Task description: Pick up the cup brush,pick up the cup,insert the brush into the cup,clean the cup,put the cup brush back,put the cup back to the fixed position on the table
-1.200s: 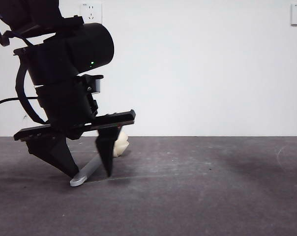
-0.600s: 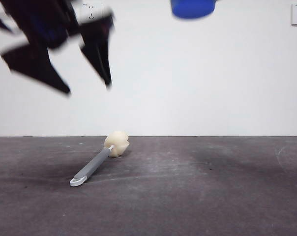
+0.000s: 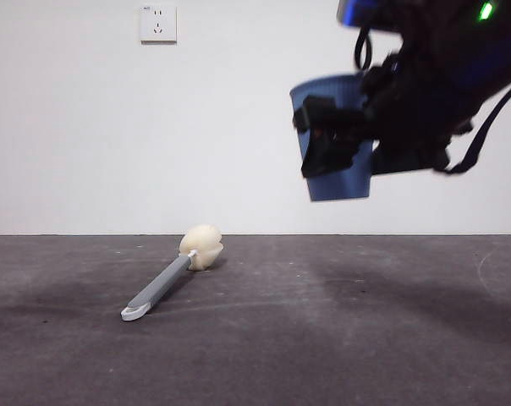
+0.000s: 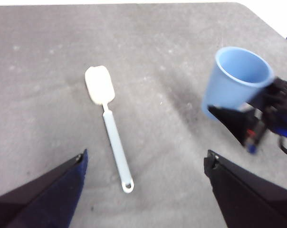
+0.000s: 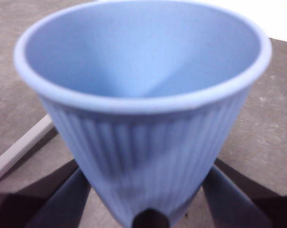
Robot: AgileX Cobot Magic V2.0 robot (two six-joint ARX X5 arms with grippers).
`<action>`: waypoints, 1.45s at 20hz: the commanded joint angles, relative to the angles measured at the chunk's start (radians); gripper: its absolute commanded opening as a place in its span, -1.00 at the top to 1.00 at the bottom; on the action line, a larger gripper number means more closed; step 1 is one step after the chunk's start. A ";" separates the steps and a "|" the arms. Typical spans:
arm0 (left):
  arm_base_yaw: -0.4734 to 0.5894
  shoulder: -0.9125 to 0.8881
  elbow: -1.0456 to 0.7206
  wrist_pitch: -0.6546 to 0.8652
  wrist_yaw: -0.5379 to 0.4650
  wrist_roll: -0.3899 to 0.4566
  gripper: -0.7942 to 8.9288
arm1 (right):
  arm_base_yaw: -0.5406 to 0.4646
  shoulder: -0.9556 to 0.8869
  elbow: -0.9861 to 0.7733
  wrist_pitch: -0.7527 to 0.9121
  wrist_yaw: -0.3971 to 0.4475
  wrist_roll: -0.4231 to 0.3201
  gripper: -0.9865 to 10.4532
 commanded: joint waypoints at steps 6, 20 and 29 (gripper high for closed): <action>0.002 -0.029 -0.006 -0.068 -0.001 0.013 -0.01 | -0.091 0.260 -0.005 0.216 -0.077 0.005 0.86; 0.002 -0.029 -0.006 -0.060 -0.002 0.012 -0.01 | -0.208 0.409 -0.005 0.325 -0.240 -0.008 0.86; 0.002 -0.027 -0.006 -0.061 -0.002 0.012 -0.01 | -0.209 0.408 -0.005 0.208 -0.264 -0.005 0.04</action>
